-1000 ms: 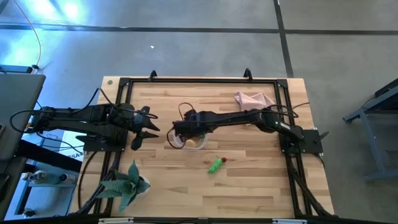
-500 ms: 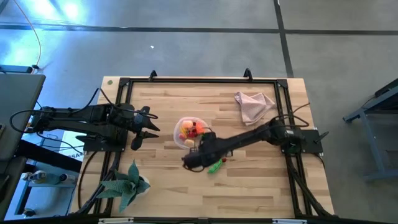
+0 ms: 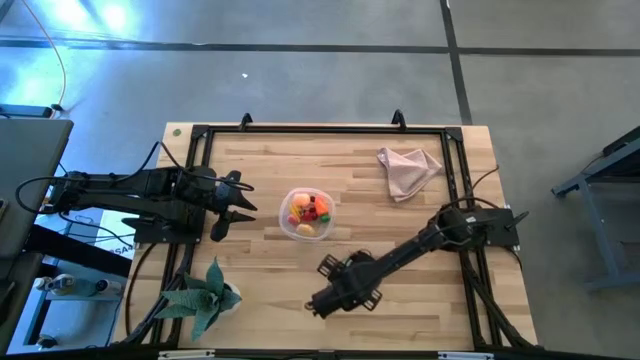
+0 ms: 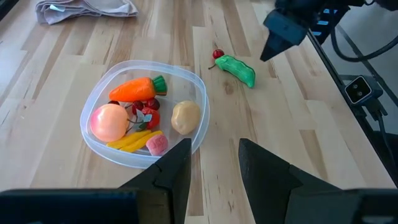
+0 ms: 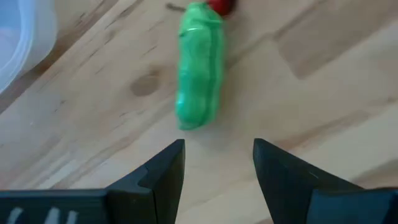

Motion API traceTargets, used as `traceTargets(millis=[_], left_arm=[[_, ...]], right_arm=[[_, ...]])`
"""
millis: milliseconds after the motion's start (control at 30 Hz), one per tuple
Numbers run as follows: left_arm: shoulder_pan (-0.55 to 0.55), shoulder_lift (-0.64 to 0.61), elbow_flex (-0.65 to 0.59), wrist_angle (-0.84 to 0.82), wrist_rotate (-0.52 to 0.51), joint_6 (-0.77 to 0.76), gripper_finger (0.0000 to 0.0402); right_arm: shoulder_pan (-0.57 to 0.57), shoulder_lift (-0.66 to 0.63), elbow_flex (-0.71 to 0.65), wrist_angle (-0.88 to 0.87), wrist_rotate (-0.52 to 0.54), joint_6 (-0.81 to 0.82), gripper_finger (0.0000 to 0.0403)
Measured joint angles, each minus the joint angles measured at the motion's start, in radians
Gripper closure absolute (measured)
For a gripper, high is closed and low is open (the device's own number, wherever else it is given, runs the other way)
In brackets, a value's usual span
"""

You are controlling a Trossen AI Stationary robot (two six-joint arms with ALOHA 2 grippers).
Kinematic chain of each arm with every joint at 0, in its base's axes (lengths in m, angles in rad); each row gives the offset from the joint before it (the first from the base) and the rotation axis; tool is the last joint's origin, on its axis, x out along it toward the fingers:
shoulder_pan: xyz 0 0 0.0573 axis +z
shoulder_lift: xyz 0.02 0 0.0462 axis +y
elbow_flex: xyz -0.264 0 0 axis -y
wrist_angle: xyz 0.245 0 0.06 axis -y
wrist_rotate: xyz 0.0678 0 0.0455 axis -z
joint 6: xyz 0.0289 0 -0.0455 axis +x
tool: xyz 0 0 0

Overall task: Pick and placing Produce into tupperware
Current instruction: Put the pea pod into the transparent bin

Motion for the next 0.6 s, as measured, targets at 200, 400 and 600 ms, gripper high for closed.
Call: traceTargets(millis=[200, 400, 600], left_arm=[[0.000, 0.000, 0.000, 0.000, 0.000, 0.000, 0.0279], [0.000, 0.000, 0.000, 0.000, 0.000, 0.000, 0.0279], [0.000, 0.000, 0.000, 0.000, 0.000, 0.000, 0.0279]], right_arm=[[0.012, 0.000, 0.000, -0.032, -0.003, 0.075, 0.0223], [-0.024, 0.014, -0.001, -0.071, 0.008, 0.020, 0.0223], [-0.066, 0.041, -0.001, -0.087, 0.024, -0.048, 0.0223]])
